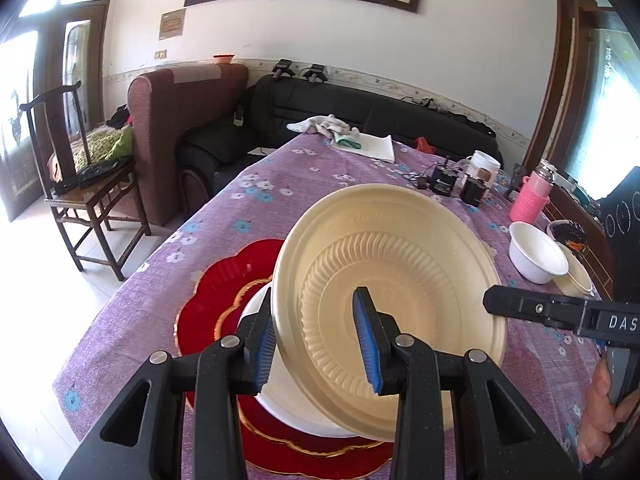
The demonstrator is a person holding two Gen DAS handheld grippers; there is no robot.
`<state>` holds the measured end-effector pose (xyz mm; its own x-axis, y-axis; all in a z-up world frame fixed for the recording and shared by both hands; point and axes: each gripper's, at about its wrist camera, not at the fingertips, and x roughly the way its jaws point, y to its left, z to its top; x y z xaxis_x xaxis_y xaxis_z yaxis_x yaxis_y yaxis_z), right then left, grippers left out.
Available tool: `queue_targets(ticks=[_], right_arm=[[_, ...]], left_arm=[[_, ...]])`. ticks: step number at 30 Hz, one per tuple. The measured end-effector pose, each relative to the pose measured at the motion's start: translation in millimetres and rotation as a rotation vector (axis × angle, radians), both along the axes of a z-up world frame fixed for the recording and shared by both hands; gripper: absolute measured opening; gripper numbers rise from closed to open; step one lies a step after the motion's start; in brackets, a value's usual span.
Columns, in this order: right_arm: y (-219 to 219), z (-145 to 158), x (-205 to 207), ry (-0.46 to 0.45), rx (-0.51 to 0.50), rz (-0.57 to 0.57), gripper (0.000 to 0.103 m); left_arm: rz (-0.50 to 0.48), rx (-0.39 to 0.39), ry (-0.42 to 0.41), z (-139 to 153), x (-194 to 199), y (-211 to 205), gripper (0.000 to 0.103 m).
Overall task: Organize plates and bowls
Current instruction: 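Lower the beige plate onto the white bowl and open the left tool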
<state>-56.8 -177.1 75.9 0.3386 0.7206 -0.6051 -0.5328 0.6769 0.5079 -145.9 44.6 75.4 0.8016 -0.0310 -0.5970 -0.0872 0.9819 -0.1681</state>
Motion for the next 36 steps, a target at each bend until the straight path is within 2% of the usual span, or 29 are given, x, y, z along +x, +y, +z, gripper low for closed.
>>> queue_targets(ticks=[10, 32, 36], right_arm=[[23, -21, 2, 0.083, -0.033, 0.016, 0.018], [29, -25, 4, 0.092, -0.047, 0.024, 0.019], [29, -25, 3, 0.088, -0.044, 0.030, 0.026]], left_arm=[[0.031, -0.016, 0.023, -9, 4, 17, 0.034], [0.046, -0.032, 0.061, -22, 13, 21, 0.034], [0.047, -0.030, 0.057, -21, 12, 21, 0.036]])
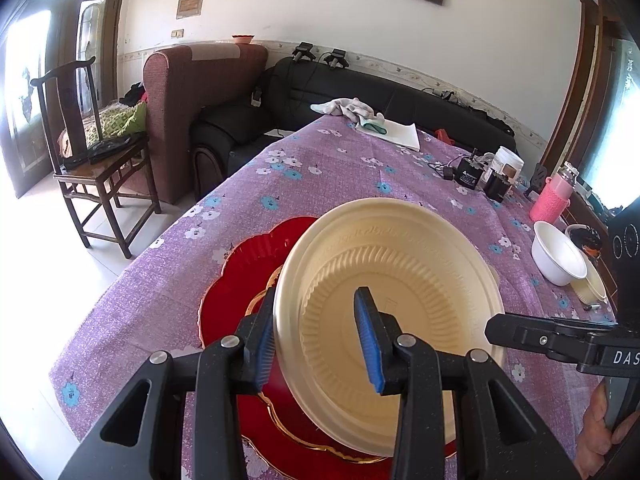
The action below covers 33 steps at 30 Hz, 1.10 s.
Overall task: Organize plates and bowls
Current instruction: 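Lower the beige plate onto the white bowl and open the left tool, then move the right tool toward the white plastic bowl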
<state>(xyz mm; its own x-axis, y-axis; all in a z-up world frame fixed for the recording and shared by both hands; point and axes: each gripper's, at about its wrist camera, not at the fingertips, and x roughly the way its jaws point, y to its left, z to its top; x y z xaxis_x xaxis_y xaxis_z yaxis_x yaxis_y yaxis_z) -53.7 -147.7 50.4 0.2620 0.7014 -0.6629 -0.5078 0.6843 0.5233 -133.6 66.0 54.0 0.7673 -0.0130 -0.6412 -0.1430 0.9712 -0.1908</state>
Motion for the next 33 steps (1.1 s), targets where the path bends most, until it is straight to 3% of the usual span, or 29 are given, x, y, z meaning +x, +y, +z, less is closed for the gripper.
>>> queue_targets(ticks=[6, 19, 24, 33], right_arm=[[-2, 2, -2, -0.013, 0.003, -0.003, 0.032], [-25, 6, -2, -0.016, 0.036, -0.039, 0.032], [-50, 10, 4, -0.020, 0.053, -0.092, 0.032], [-99, 10, 18, -0.005, 0.093, -0.191, 0.032]], left_arm=[[0.015, 0.000, -0.005, 1, -4, 6, 0.037], [0.039, 0.025, -0.018, 6, -5, 7, 0.040], [0.048, 0.054, -0.052, 18, -8, 2, 0.042], [-0.024, 0.099, -0.081, 36, -9, -33, 0.047]])
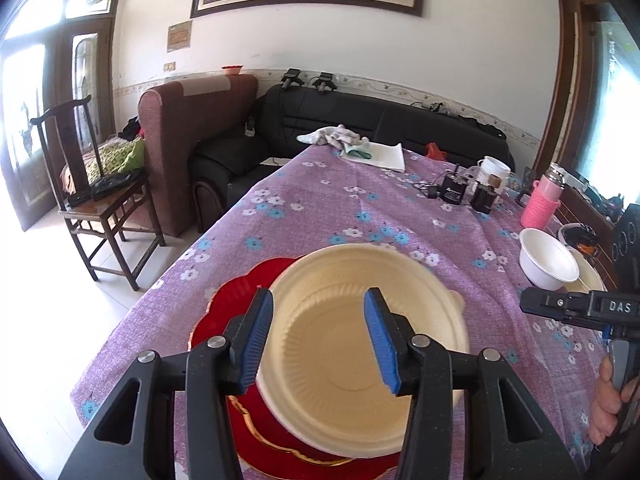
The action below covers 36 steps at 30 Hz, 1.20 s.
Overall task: Organize plates and bowls
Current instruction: 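Move the right tool toward the white plastic bowl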
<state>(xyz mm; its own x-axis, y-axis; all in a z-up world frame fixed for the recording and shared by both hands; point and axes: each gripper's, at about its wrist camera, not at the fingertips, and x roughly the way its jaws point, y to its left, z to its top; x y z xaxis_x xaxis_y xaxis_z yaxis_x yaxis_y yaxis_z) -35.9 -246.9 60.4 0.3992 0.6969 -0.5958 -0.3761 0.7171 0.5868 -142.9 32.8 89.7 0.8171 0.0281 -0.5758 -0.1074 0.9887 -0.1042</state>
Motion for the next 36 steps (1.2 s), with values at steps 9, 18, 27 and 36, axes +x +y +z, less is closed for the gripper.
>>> queue_targets(ticks=[9, 18, 27, 36], right_arm=[[-37, 4, 2, -0.004, 0.042, -0.059, 0.032], [-94, 10, 9, -0.009, 0.060, -0.194, 0.035], [-152, 6, 9, -0.014, 0.058, -0.342, 0.035], [-223, 2, 13, 0.021, 0.027, -0.580, 0.046]], left_arm=[[-0.019, 0.037, -0.004, 9, 2, -20, 0.049], [-0.225, 0.069, 0.016, 5, 7, -97, 0.050], [-0.515, 0.033, 0.244, -68, 38, -197, 0.051], [-0.509, 0.003, 0.304, -83, 49, -203, 0.056]])
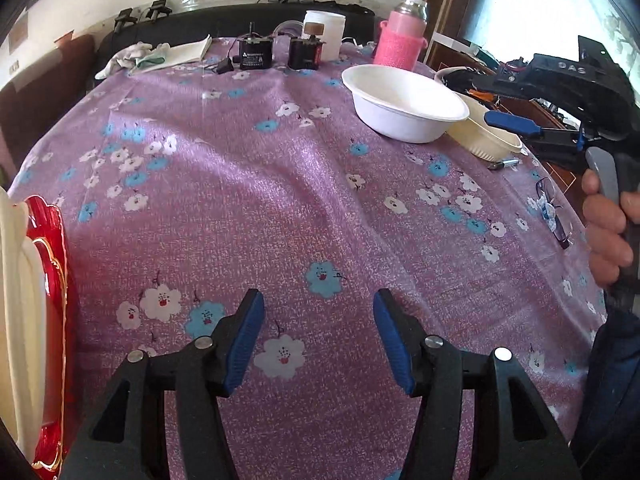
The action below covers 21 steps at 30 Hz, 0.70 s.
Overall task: Organize plates and bowls
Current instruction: 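Move the right tool toward the white plastic bowl, then grasp the rim of the white plastic bowl with the right tool and lift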
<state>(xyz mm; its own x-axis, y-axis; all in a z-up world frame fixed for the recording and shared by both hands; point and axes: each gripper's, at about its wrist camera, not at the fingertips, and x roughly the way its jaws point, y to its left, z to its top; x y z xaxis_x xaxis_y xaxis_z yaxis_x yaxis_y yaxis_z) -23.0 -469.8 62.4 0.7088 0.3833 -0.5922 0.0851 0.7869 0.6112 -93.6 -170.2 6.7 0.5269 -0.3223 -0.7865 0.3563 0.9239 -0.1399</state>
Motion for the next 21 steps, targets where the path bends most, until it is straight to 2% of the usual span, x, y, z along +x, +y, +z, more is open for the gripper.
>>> queue_targets(ticks=[4, 8, 10, 11, 12, 14, 16, 19, 21], right_arm=[[-18, -5, 10, 0.033, -0.012, -0.037, 0.046], [-13, -22, 27, 0.086, -0.022, -0.039, 0.045], [-11, -30, 34, 0.095, -0.011, -0.043, 0.034], [-10, -34, 37, 0.096, -0.014, -0.039, 0.024], [-10, -39, 40, 0.102, -0.017, -0.036, 0.017], [-9, -43, 39, 0.100, 0.000, -0.019, 0.010], [-8, -41, 36, 0.084, 0.020, 0.004, 0.006], [0, -29, 29, 0.044, 0.026, 0.058, 0.006], [12, -25, 25, 0.038, 0.047, 0.133, 0.006]], left_arm=[[-0.014, 0.004, -0.006, 1, -2, 0, 0.056], [-0.009, -0.003, -0.007, 1, -2, 1, 0.056], [-0.008, -0.005, -0.007, 1, -2, 2, 0.056], [-0.007, -0.004, -0.008, 1, -2, 2, 0.056], [-0.007, -0.003, -0.011, 1, -3, 2, 0.056], [-0.003, -0.004, -0.022, 3, -5, 2, 0.056], [-0.004, -0.017, -0.041, 6, -6, 3, 0.056], [0.018, -0.046, -0.084, 15, -11, 9, 0.056], [0.015, -0.055, -0.091, 20, -11, 10, 0.056]])
